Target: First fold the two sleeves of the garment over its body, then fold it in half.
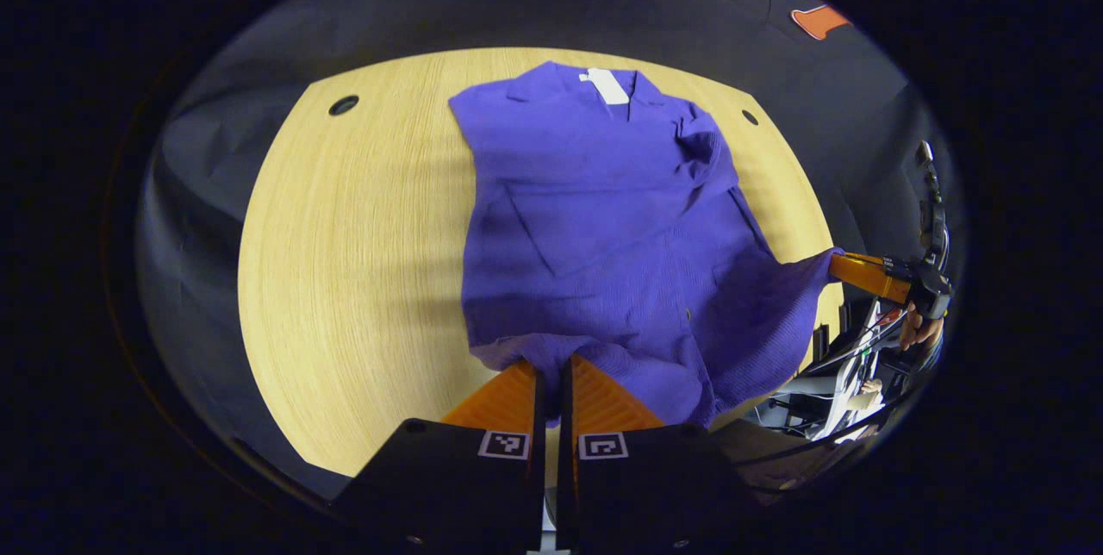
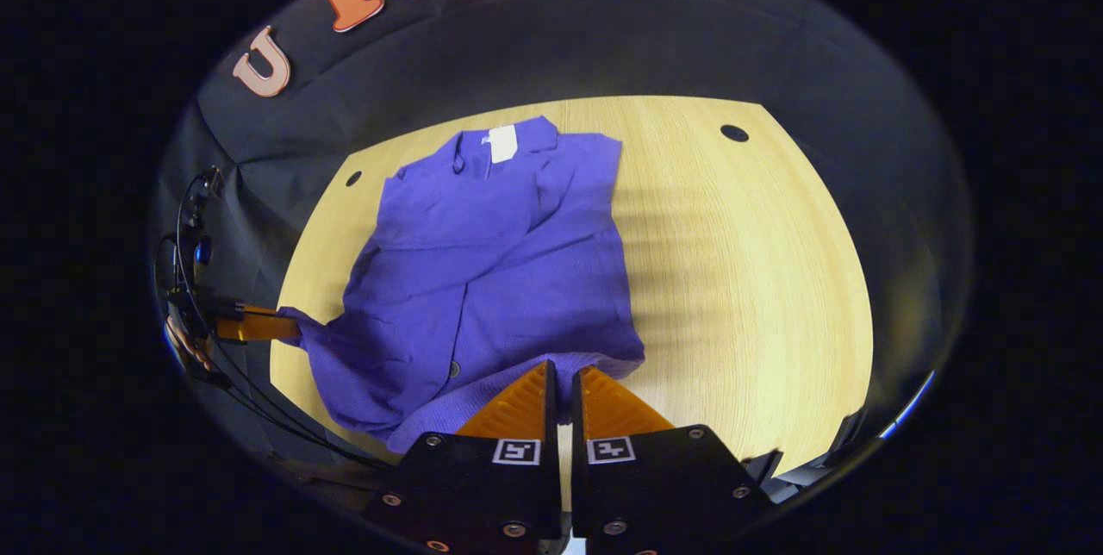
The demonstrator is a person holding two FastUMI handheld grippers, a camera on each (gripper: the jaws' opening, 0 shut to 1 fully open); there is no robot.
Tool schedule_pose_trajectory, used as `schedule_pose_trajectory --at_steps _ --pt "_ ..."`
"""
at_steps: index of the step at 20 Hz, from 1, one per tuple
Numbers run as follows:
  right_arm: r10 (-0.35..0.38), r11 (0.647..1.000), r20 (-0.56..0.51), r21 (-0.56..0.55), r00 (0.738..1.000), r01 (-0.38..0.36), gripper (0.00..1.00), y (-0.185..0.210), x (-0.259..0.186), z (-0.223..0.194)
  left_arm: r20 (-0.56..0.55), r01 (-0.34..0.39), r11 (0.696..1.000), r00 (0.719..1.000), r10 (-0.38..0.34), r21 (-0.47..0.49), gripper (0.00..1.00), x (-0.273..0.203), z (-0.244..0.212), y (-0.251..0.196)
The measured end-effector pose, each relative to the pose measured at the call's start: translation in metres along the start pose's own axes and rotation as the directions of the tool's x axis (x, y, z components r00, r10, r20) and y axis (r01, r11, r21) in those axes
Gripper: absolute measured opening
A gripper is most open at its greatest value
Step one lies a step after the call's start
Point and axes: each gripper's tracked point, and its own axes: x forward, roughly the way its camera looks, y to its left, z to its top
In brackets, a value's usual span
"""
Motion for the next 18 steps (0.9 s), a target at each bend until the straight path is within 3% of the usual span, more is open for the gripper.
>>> schedule_pose_trajectory --at_steps 7,18 --pt "-0.010 0.998 0.101 -0.061 0.995 0.016 0.05 0.005 -0.001 0.071 0.091 0.011 0.999 0.996 -0.014 0.041 0.07 -0.023 0.079 -0.004" --pt "-0.034 0.993 0.239 -0.101 0.970 0.060 0.05 0.004 0.013 0.193 0.234 -0.072 0.996 0.970 0.059 0.048 0.07 -0.029 0.213 0.027"
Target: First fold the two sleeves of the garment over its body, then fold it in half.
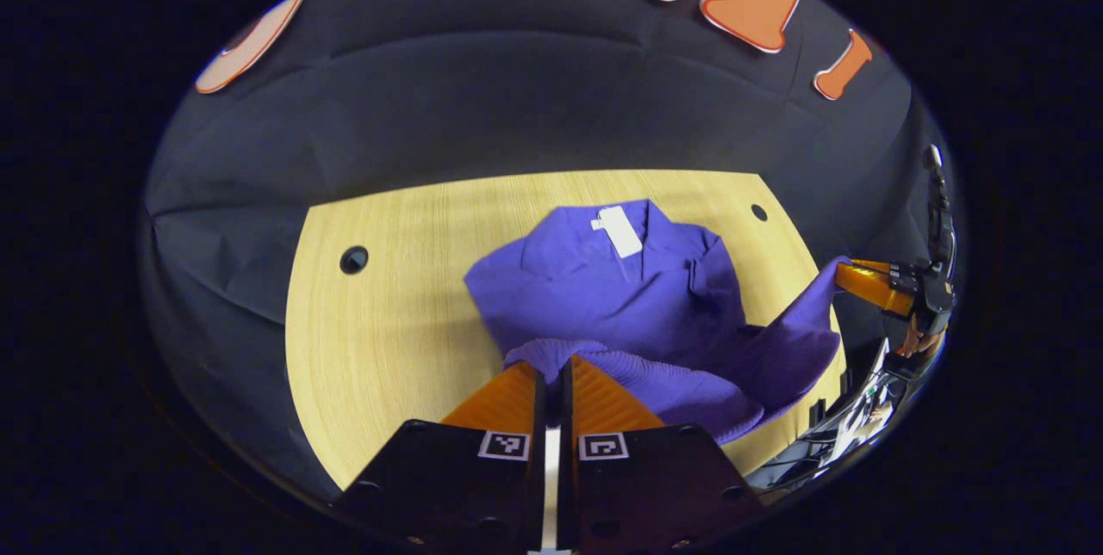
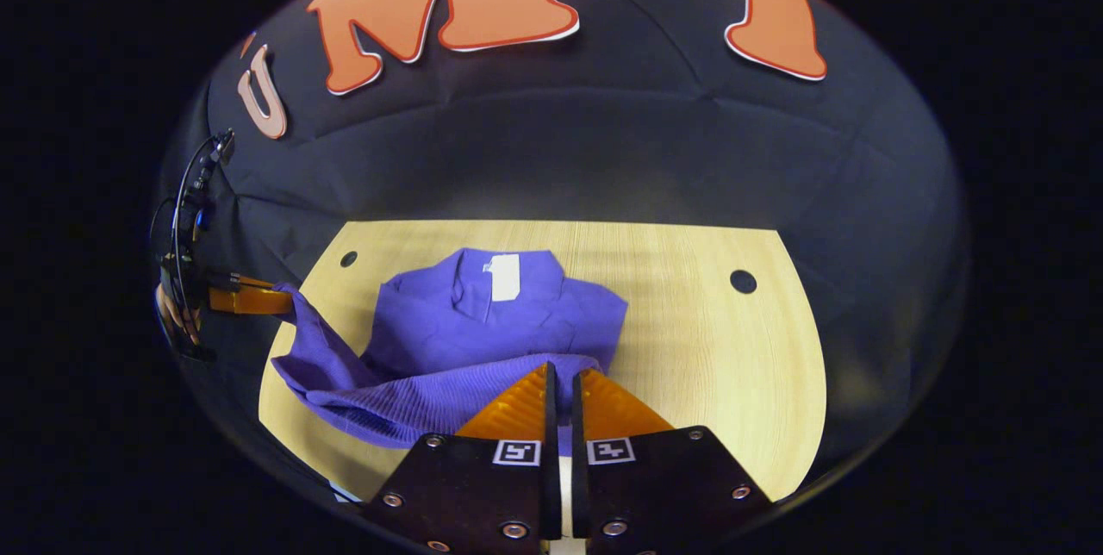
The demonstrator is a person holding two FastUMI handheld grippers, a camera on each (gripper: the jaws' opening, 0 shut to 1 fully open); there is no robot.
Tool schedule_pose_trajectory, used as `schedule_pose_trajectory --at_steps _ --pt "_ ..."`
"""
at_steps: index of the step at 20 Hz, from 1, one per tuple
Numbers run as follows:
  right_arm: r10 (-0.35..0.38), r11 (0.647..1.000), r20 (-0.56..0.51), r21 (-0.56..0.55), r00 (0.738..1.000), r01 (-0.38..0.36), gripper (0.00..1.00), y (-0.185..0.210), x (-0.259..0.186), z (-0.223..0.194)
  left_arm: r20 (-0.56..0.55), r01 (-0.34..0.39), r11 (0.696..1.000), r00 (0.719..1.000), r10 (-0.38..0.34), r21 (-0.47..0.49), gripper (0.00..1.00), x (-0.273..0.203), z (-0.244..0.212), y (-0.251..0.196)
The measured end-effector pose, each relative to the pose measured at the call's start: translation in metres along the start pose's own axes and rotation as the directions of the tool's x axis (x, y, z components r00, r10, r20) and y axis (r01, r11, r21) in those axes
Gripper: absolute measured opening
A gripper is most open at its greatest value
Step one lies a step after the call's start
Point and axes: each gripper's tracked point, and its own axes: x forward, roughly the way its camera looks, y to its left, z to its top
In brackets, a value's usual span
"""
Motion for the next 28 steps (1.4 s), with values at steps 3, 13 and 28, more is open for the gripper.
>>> schedule_pose_trajectory --at_steps 3,13,28 --pt "-0.003 1.000 0.015 0.014 1.000 0.003 0.05 -0.006 0.020 0.024 0.030 -0.047 0.999 0.998 0.046 0.020 0.06 0.019 0.031 0.014" --pt "-0.030 0.996 0.106 0.085 0.994 0.021 0.08 -0.031 0.091 0.095 0.281 -0.318 0.940 0.920 0.274 0.126 0.13 0.069 0.133 0.051" --pt "-0.150 0.983 0.338 -0.052 0.929 0.177 0.90 -0.044 0.001 0.106 0.530 -0.377 0.925 0.774 0.346 -0.052 0.93 -0.040 0.128 0.053"
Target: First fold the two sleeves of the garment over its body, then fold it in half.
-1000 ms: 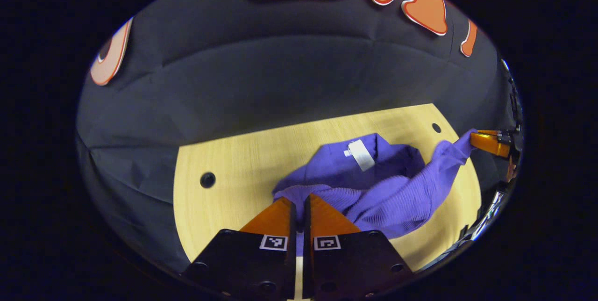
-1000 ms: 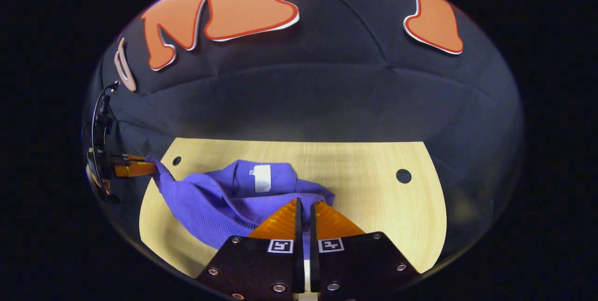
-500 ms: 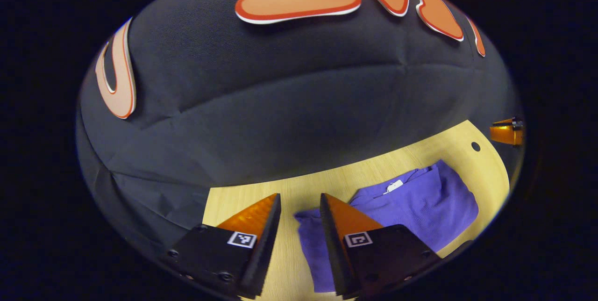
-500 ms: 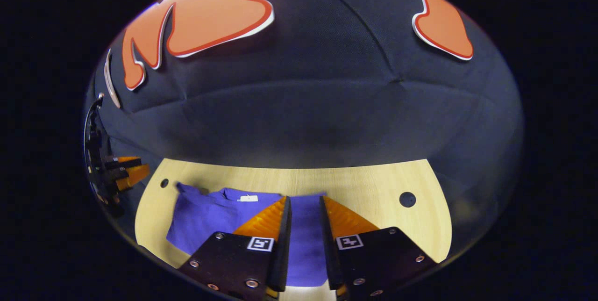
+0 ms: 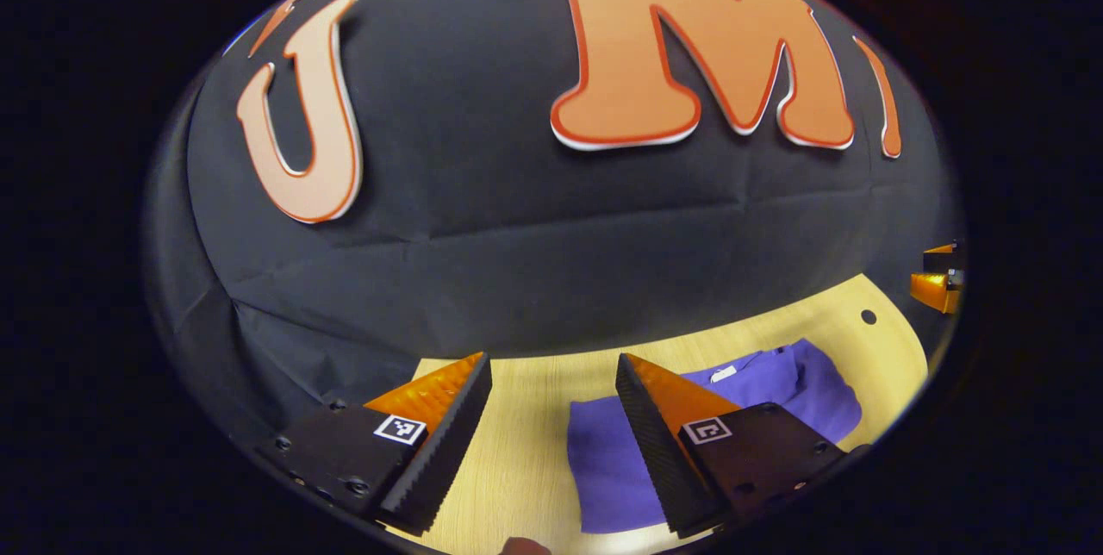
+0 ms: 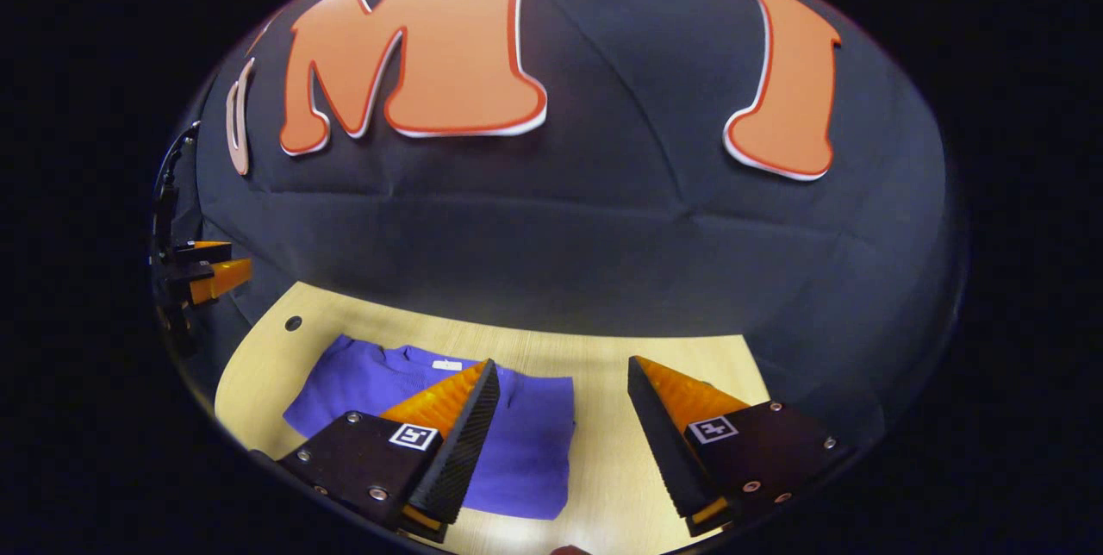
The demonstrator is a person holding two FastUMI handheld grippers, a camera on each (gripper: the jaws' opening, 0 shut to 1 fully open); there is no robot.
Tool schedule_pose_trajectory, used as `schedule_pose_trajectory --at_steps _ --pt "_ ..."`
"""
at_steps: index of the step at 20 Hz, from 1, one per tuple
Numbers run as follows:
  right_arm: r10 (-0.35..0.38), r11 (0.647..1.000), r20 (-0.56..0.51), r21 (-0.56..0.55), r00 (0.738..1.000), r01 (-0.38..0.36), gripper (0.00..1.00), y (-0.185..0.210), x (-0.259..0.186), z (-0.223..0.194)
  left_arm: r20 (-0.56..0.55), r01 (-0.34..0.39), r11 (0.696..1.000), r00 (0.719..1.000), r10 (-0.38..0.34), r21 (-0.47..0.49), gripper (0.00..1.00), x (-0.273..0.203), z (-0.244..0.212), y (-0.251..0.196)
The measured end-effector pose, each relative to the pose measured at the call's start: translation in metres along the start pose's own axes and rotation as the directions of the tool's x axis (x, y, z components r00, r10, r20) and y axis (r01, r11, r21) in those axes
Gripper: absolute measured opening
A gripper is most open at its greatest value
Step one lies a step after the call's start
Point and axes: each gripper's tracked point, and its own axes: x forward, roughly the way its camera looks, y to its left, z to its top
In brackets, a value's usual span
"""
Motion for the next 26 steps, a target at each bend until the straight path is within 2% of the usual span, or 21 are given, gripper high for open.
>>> schedule_pose_trajectory --at_steps 6,8,11,14,15,18,21,22,26 --pt "-0.077 0.997 0.195 -0.006 0.978 0.080 0.95 -0.011 -0.077 0.045 0.159 0.023 0.997 0.987 -0.012 -0.073 0.95 -0.082 0.029 -0.012" --pt "-0.095 0.995 0.244 -0.009 0.965 0.100 0.95 -0.014 -0.101 0.054 0.211 0.059 0.994 0.977 -0.038 -0.094 0.95 -0.104 0.038 -0.020" --pt "-0.120 0.992 0.313 -0.010 0.942 0.130 0.95 -0.020 -0.136 0.061 0.269 0.052 0.994 0.963 -0.024 -0.097 1.00 -0.142 0.045 -0.018" --pt "-0.148 0.987 0.384 -0.001 0.911 0.161 0.95 -0.017 -0.169 0.064 0.339 0.056 0.990 0.941 -0.010 -0.126 0.98 -0.177 0.054 -0.017" --pt "-0.157 0.985 0.401 -0.003 0.902 0.173 0.95 -0.017 -0.178 0.065 0.354 0.066 0.987 0.935 -0.011 -0.144 0.98 -0.186 0.054 -0.018" --pt "-0.159 0.985 0.408 0.011 0.899 0.169 0.95 -0.010 -0.196 0.058 0.365 0.077 0.980 0.931 -0.005 -0.183 0.97 -0.205 0.046 -0.014" --pt "-0.194 0.978 0.454 0.022 0.870 0.206 0.95 -0.012 -0.214 0.060 0.386 0.070 0.974 0.922 0.019 -0.214 0.98 -0.217 0.040 -0.009" --pt "-0.198 0.978 0.460 0.029 0.865 0.208 0.95 -0.009 -0.217 0.059 0.384 0.085 0.973 0.923 0.004 -0.214 0.98 -0.220 0.036 -0.012" --pt "-0.193 0.981 0.454 0.061 0.870 0.185 0.95 -0.002 -0.224 0.049 0.380 0.082 0.975 0.925 0.004 -0.208 0.98 -0.225 0.025 -0.011"
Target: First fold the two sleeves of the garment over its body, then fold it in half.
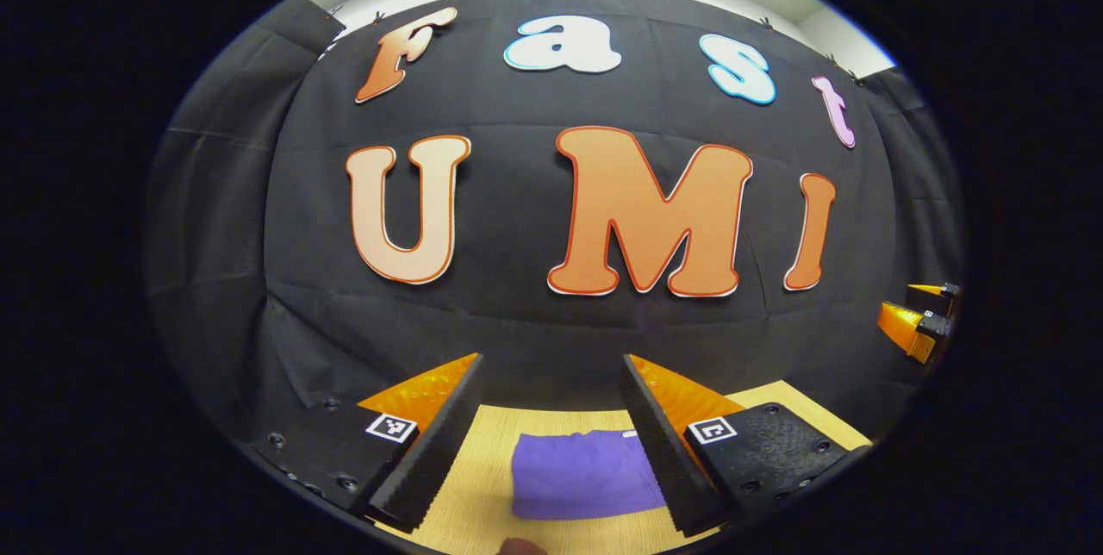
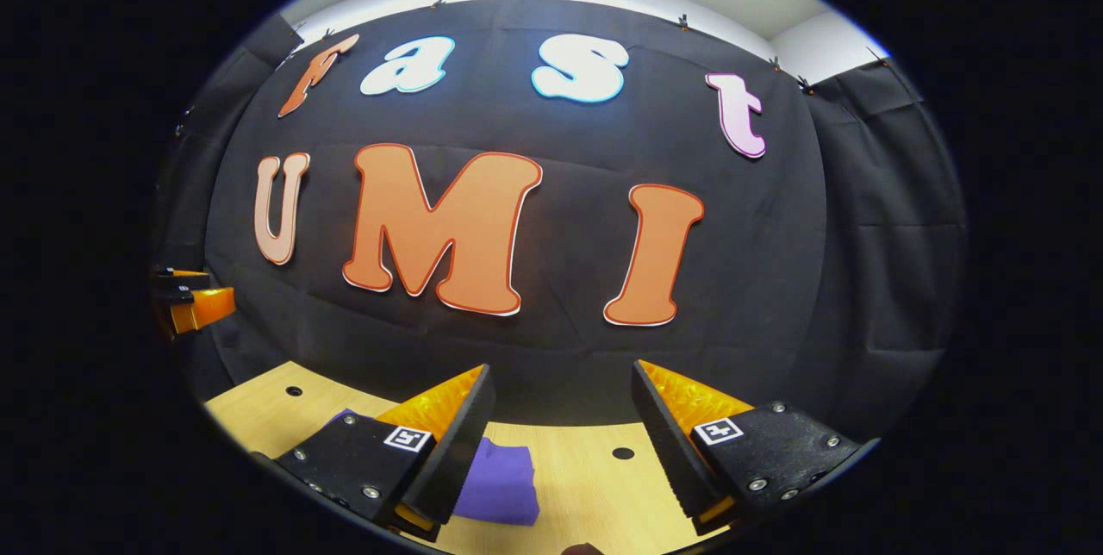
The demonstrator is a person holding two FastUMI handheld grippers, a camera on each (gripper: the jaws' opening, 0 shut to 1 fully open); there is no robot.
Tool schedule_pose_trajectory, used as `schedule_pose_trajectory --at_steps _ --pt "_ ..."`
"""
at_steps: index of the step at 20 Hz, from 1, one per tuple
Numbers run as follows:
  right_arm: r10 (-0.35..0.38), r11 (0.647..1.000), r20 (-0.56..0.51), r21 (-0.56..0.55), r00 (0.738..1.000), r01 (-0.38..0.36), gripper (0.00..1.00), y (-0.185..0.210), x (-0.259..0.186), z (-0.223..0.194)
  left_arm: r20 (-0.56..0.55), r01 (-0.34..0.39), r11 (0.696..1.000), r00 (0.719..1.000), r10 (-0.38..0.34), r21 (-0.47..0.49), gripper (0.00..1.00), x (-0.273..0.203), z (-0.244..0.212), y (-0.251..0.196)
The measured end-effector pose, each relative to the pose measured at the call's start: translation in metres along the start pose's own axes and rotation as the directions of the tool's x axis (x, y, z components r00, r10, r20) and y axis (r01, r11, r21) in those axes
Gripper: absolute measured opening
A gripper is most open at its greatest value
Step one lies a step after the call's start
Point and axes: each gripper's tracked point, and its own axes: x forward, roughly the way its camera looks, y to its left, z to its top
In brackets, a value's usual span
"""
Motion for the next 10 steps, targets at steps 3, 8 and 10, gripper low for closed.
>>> schedule_pose_trajectory --at_steps 3,8,10 --pt "-0.010 1.000 0.016 0.014 1.000 0.010 0.94 -0.001 -0.003 -0.002 0.030 0.008 1.000 1.000 -0.008 0.000 0.98 -0.011 -0.003 -0.005" --pt "0.006 1.000 0.001 0.007 1.000 -0.006 0.94 0.010 -0.004 -0.022 0.045 0.016 1.000 0.999 -0.017 0.021 0.98 -0.022 -0.020 -0.018" --pt "0.021 1.000 -0.001 0.003 1.000 -0.021 0.94 0.016 -0.006 -0.026 0.049 0.024 0.999 0.998 -0.026 0.035 0.99 -0.023 -0.025 -0.023"
